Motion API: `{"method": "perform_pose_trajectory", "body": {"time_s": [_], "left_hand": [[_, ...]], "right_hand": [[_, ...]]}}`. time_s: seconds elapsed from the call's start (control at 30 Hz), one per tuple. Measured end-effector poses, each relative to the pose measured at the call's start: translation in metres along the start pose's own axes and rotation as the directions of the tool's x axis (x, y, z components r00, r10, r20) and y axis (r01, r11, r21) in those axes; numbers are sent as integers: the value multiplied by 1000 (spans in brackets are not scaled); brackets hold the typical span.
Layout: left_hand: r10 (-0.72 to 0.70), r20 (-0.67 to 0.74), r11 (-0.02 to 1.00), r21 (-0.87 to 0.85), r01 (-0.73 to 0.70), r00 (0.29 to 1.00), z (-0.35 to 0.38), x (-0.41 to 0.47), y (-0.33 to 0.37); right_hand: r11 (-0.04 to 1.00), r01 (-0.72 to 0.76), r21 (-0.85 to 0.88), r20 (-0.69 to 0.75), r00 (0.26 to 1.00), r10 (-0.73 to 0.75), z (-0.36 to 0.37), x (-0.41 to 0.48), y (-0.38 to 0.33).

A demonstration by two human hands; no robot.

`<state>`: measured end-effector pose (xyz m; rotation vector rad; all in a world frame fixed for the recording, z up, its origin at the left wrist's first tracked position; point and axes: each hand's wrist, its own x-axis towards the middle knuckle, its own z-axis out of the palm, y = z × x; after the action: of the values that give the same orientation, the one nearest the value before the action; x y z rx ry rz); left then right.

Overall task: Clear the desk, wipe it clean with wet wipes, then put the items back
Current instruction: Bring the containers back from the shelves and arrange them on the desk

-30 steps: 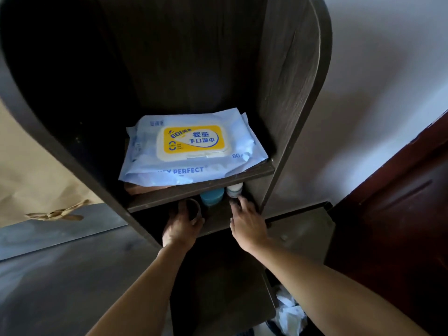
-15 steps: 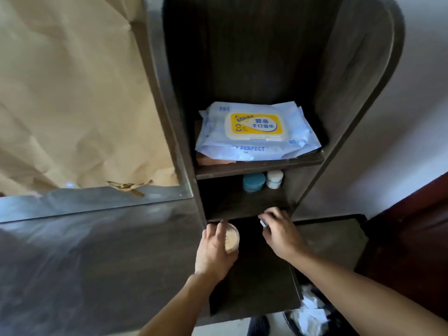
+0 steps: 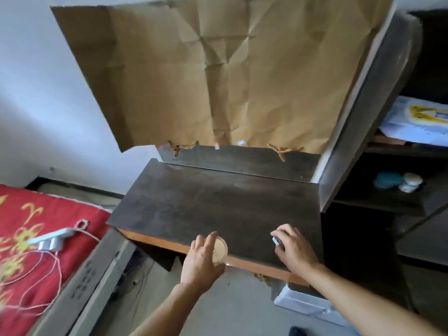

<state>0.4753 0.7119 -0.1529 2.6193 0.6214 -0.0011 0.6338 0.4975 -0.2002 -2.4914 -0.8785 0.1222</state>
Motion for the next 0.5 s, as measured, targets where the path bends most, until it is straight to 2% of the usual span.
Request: {"method": "perform_pose_trajectory", "body": {"time_s": [0.2, 0.5], "left_hand": [[-166, -81, 986, -28, 164, 983, -45, -6, -87], [-283, -44, 959, -35, 281, 958, -88, 59, -195]], "right_hand": [[988, 148, -51, 76, 987, -144, 34, 48, -80], [985, 168, -23, 156, 974, -163, 116, 160, -153]]}}
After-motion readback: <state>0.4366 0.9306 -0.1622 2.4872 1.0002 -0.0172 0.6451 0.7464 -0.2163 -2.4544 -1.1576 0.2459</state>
